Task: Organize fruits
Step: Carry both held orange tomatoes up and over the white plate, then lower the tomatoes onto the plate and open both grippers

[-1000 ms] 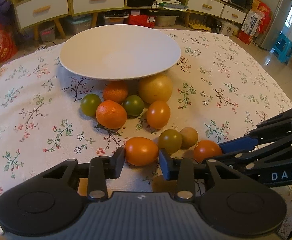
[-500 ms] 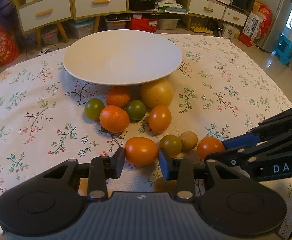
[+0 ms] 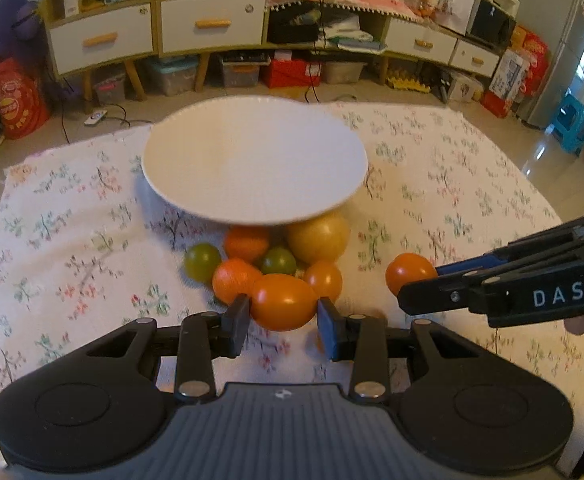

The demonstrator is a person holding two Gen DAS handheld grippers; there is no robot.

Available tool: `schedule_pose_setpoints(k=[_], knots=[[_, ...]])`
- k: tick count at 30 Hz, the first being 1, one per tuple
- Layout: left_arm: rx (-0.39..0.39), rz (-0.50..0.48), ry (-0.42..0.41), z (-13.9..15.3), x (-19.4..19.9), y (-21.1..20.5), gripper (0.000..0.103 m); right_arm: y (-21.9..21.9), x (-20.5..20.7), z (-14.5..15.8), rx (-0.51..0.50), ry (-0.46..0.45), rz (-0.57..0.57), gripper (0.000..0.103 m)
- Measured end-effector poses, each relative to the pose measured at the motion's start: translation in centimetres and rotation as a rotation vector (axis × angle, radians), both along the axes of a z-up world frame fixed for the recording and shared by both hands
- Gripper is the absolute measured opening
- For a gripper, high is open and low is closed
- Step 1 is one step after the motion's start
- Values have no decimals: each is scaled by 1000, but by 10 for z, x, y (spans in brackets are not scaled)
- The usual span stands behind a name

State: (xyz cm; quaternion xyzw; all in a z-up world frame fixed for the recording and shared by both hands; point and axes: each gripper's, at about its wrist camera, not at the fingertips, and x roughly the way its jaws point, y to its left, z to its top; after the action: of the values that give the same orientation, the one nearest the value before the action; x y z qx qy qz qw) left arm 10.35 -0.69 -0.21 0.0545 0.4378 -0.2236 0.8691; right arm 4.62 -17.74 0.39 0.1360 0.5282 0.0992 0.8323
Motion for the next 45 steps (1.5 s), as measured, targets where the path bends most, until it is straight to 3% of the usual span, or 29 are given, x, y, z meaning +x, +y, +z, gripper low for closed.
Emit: schedule_pose_setpoints(k=[14, 28, 45], knots=[[-24, 47, -37, 15, 35, -17, 12, -10, 42, 12, 50, -35, -101, 26], [-2, 48, -31, -13, 98, -20, 12, -22, 106, -6, 68, -41, -129, 26], [40, 8, -66, -26, 114, -32, 12, -25, 137, -27, 69, 4, -134, 26]])
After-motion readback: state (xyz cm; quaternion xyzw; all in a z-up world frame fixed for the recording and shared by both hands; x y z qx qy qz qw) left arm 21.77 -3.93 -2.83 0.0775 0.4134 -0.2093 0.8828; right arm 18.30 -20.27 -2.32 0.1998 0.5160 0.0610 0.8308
